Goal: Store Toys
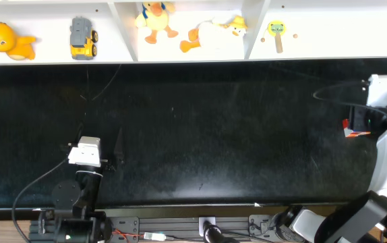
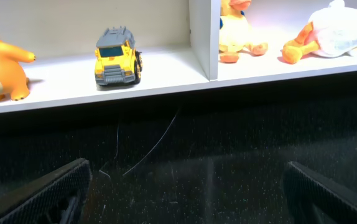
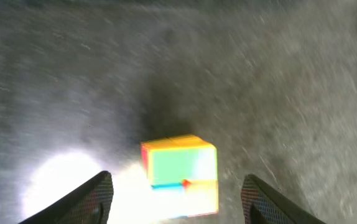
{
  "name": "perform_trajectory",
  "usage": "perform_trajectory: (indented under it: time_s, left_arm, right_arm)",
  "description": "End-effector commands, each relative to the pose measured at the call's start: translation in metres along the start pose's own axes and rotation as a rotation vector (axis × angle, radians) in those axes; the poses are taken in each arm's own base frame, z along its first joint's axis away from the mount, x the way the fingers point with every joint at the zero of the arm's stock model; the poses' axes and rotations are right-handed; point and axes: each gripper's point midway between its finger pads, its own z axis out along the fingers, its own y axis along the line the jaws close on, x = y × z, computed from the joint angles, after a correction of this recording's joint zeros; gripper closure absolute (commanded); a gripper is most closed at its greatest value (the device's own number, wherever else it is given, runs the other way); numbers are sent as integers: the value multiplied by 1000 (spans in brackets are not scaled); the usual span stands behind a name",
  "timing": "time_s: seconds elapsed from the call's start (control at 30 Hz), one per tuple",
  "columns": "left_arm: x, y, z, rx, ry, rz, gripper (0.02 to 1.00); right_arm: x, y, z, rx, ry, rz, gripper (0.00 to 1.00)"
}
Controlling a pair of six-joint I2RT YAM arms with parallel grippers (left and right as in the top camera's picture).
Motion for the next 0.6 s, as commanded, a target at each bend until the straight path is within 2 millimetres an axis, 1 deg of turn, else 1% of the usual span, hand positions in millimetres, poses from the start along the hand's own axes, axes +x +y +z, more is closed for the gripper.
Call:
perform_trajectory:
  time_s: [0.03,0.1,0.23,0.4,0.5,0.6]
  left_arm:
    - [0,0,0,-4,-8,21,20]
    - [0,0,0,-4,-8,21,20]
    - [0,0,0,-5,-8,21,20]
    - [0,0,0,-4,-8,21,20]
    - [0,0,0,-4,-8,21,20]
    - [0,0,0,-4,-8,21,23]
  right_arm:
    - [12,-22,-1,77,4,38,305]
    - [18,-23,2,75,16,37,286]
    - [29,-18,12,61,48,4,246]
    - [43,-12,28,45,96,3,240]
    - [44,-9,32,40,102,-12,240]
    - [41,-11,32,49,89,-13,242]
